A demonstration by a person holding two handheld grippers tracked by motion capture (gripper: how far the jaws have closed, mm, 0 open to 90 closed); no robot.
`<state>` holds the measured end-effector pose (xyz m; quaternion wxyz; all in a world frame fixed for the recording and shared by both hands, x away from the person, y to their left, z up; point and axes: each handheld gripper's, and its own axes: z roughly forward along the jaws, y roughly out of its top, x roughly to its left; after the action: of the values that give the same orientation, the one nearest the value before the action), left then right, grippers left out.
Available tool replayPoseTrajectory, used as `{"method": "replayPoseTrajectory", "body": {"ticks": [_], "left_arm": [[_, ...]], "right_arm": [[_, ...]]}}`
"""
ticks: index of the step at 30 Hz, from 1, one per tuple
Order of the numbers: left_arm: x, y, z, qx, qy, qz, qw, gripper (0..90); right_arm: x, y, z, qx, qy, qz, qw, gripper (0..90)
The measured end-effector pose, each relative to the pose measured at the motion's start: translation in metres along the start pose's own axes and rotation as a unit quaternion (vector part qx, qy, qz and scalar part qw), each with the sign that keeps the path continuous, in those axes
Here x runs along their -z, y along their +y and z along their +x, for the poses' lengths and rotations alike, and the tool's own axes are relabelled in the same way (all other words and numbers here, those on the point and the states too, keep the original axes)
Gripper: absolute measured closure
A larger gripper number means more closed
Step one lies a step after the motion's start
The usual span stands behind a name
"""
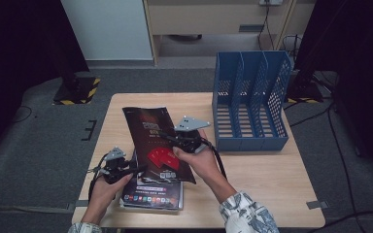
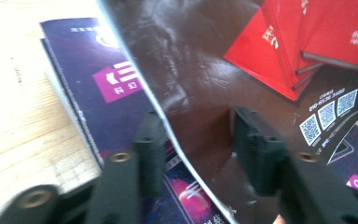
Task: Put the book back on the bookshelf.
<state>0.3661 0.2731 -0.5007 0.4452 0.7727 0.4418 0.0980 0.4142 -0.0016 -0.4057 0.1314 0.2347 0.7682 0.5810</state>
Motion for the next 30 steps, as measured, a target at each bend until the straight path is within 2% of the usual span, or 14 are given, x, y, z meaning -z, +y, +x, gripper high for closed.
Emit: {"method": "replayPoseTrajectory", "body": {"ticks": [6, 10, 15, 21, 30], "left_arm": [[0.002, 0.002, 0.002, 0.003, 0.007, 0.002, 1.0, 72.1], [0.006, 0.003, 0.002, 0.0, 0.012, -0.008, 0.9999, 81.0], [0.008, 0.006, 0.0, -0.01, 0.019, -0.013, 0.9997, 83.2], [0.014, 0.009, -0.002, -0.02, 0.032, -0.025, 0.9989, 84.6], [0.023, 0.011, 0.0, -0.025, 0.053, -0.045, 0.9973, 85.8]], "right_arm": [[0.0, 0.0, 0.0, 0.002, 0.002, -0.003, 1.0, 86.8], [0.003, 0.0, -0.002, -0.002, 0.0, -0.01, 1.0, 86.8], [0.007, -0.002, -0.005, 0.002, -0.004, -0.008, 1.0, 86.6], [0.013, -0.004, -0.01, -0.008, -0.006, -0.01, 0.9999, 86.2], [0.014, -0.002, -0.009, -0.004, -0.002, -0.013, 0.9999, 85.0]]}}
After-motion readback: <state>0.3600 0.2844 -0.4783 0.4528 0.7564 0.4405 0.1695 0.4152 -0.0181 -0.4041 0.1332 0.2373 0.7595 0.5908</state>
